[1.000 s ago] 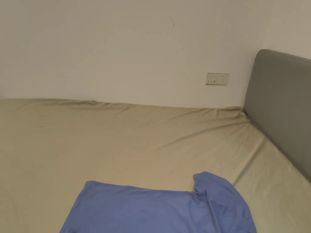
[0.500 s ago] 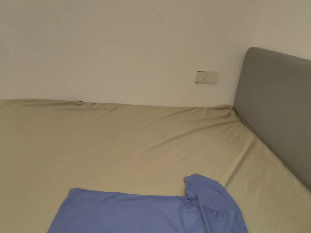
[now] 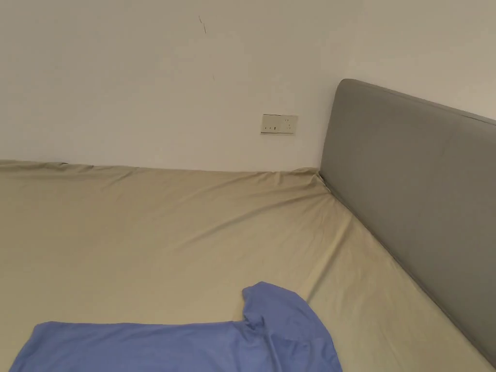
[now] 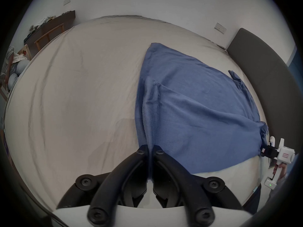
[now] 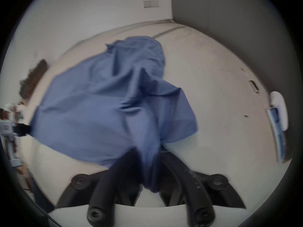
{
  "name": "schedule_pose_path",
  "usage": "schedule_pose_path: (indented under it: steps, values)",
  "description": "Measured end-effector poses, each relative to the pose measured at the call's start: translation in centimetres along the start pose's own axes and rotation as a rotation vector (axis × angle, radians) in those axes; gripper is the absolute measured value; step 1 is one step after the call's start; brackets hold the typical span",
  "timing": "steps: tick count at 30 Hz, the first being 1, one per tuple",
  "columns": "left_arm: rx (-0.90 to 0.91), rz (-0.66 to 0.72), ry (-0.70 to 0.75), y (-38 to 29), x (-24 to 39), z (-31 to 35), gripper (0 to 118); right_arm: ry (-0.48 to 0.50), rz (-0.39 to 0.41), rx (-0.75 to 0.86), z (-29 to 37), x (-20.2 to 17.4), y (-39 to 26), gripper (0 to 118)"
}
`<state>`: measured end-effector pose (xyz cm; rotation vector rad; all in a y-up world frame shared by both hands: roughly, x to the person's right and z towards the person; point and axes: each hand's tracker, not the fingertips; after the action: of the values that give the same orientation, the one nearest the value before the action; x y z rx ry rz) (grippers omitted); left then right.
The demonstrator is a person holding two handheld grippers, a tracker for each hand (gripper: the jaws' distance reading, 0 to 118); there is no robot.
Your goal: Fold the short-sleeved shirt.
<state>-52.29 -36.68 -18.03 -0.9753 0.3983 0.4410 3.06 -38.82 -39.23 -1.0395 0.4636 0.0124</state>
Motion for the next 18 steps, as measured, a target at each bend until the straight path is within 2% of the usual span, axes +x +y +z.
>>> schedule_pose_path:
  steps: [1,3,9,11,13,15,18]
  values:
    - [0.002,-0.003,-0.005,0.1,0.0,0.6,3,0.005,-0.031,-0.005,0.5,-0.1,0.0,15]
    - [0.013,0.000,-0.032,0.1,0.0,2.1,3,-0.069,0.044,0.005,1.8,-0.8,0.6,15]
    - [0.074,0.034,-0.114,-0.8,-2.2,7.2,2,0.033,-0.001,0.108,8.8,-1.0,1.2,15]
    - [0.075,0.030,-0.107,-1.8,-2.7,8.6,3,0.026,0.021,0.116,11.0,-1.2,0.7,15]
    - [0.058,0.014,-0.065,-3.8,-0.6,11.4,2,0.031,0.022,0.110,12.3,-1.3,-0.3,15]
    - [0.030,0.028,-0.049,-5.7,-1.6,11.5,3,0.048,0.002,0.092,13.0,-0.9,-1.6,15]
    - [-0.049,0.089,-0.065,-8.8,-2.9,9.5,3,-0.003,-0.002,0.016,10.8,0.4,-4.2,15]
